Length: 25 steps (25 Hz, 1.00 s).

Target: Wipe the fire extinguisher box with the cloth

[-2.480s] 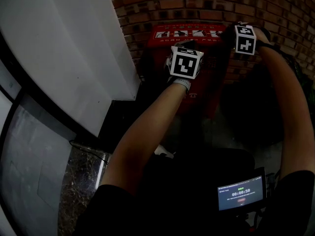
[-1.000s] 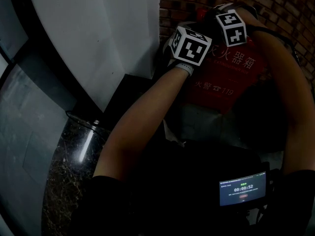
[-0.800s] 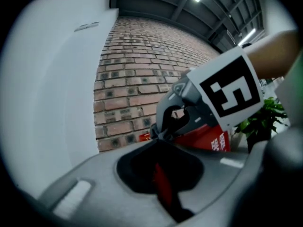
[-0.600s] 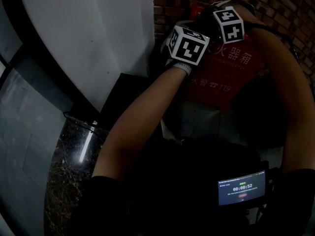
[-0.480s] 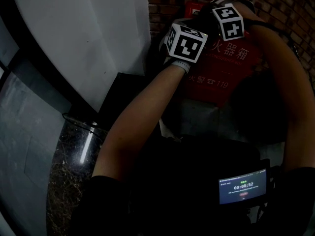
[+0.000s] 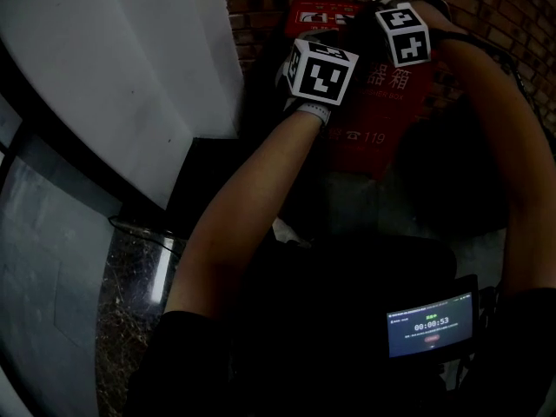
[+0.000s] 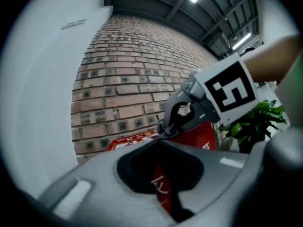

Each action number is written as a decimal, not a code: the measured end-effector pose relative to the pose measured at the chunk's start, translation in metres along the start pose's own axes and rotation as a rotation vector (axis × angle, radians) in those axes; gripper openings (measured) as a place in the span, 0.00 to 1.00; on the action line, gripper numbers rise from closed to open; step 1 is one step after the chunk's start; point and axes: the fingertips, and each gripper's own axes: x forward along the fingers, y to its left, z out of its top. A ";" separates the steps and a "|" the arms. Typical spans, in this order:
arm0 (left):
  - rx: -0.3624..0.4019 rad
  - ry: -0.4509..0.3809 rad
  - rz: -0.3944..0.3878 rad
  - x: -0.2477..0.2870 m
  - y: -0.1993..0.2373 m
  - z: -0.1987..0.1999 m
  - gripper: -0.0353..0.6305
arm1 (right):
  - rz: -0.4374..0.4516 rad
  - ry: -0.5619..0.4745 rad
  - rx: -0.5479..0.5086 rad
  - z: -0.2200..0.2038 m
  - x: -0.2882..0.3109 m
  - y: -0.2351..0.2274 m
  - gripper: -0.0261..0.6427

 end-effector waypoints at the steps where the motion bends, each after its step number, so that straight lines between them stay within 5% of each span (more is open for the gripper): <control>1: 0.003 -0.002 -0.003 0.002 -0.004 0.002 0.06 | -0.002 0.003 0.006 -0.005 -0.001 0.002 0.08; 25: 0.039 0.024 -0.102 0.014 -0.112 0.033 0.06 | -0.027 0.061 0.184 -0.125 -0.042 0.080 0.08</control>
